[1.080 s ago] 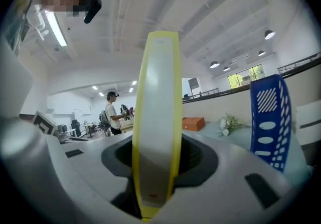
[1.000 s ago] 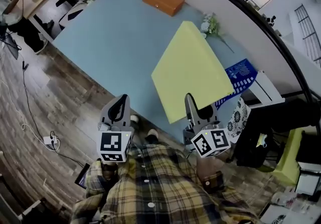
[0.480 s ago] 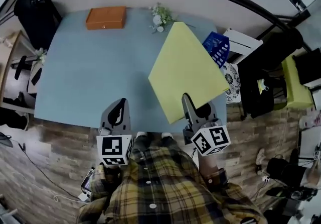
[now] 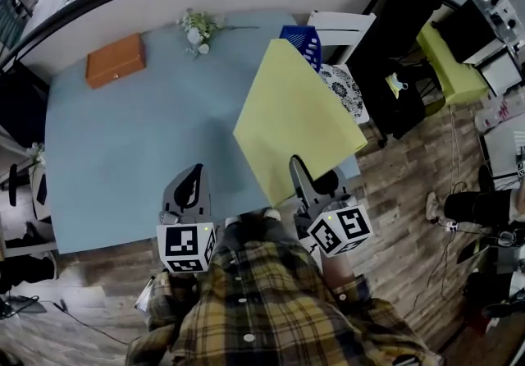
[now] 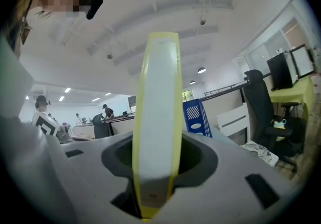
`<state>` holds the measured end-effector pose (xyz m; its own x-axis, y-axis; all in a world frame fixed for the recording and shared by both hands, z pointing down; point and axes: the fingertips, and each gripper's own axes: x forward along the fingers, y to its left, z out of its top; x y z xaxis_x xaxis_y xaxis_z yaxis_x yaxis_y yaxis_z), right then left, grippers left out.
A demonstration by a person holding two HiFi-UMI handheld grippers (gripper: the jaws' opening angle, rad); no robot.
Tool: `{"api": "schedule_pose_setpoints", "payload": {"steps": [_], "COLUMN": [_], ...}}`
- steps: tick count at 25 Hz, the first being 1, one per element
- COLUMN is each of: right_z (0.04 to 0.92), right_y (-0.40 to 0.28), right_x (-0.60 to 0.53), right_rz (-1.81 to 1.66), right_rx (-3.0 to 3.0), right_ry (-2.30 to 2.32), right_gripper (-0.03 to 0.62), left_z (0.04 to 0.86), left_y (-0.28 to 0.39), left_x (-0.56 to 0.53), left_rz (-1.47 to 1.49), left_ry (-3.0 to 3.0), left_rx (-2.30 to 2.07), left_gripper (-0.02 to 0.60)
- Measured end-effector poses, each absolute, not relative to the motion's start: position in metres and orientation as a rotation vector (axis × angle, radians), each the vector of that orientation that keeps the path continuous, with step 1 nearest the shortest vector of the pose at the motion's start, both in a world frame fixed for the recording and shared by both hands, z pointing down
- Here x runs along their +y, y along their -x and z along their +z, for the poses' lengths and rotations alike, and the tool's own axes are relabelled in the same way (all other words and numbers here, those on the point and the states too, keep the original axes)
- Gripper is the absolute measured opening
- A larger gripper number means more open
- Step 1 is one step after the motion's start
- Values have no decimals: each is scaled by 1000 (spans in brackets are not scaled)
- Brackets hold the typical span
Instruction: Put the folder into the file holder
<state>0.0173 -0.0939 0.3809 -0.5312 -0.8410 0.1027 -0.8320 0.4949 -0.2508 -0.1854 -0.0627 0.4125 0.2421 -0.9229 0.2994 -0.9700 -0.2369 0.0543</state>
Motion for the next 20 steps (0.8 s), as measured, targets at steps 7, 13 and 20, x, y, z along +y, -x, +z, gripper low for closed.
{"api": "schedule_pose_setpoints", "payload": {"steps": [7,13,20], "right_z": [367,354,343], "right_y": [-40,-57,-80], "right_x": [-90,-90,-92], "right_rz": [-401,-405,-397], "right_rx": [2661,2641,2613], "right_ry": [1517,1478,1476], "right_gripper": [172,172,172], "left_z": [408,403,403], "left_y": [157,138,120], "left_x": [-70,-69,-67], "left_rz": [305,295,289], "left_ry": [-2335,-2338,-2334], "left_rx": [-1736,-1745,-1743], "left_gripper": [-9,-9,-9]}}
